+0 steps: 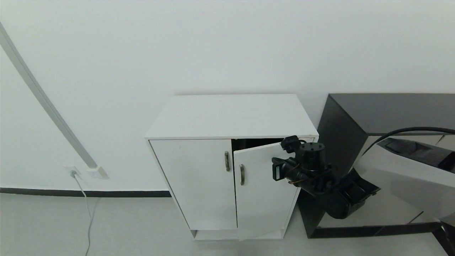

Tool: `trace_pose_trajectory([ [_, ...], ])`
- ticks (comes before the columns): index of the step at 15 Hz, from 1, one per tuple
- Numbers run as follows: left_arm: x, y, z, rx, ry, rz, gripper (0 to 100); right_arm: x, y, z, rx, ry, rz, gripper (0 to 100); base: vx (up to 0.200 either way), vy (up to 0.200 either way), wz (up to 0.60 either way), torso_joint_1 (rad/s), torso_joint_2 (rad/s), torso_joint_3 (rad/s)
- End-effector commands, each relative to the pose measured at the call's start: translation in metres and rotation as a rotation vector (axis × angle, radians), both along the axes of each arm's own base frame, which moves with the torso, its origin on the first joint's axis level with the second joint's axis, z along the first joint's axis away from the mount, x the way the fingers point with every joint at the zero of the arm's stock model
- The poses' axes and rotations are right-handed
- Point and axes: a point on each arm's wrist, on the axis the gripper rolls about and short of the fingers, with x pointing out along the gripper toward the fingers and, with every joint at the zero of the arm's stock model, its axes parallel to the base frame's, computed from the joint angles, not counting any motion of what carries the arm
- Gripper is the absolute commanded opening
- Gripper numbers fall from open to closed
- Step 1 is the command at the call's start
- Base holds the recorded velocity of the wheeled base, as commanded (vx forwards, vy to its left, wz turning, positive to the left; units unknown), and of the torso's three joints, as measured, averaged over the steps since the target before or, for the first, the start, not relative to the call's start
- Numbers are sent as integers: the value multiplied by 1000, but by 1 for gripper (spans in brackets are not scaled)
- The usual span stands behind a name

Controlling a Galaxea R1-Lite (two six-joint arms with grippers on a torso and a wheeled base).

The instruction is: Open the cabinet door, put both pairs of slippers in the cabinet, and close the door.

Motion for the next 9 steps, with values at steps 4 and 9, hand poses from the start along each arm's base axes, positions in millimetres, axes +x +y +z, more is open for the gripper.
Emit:
trace_pose_trajectory([
  [4,0,0,0,0,1,0,0,23,-3,-7,12,-22,-31,0,0,0,0,0,0,0],
  [9,0,0,0,-2,1,0,0,32,-6,-9,12,-26,-46,0,0,0,0,0,0,0],
])
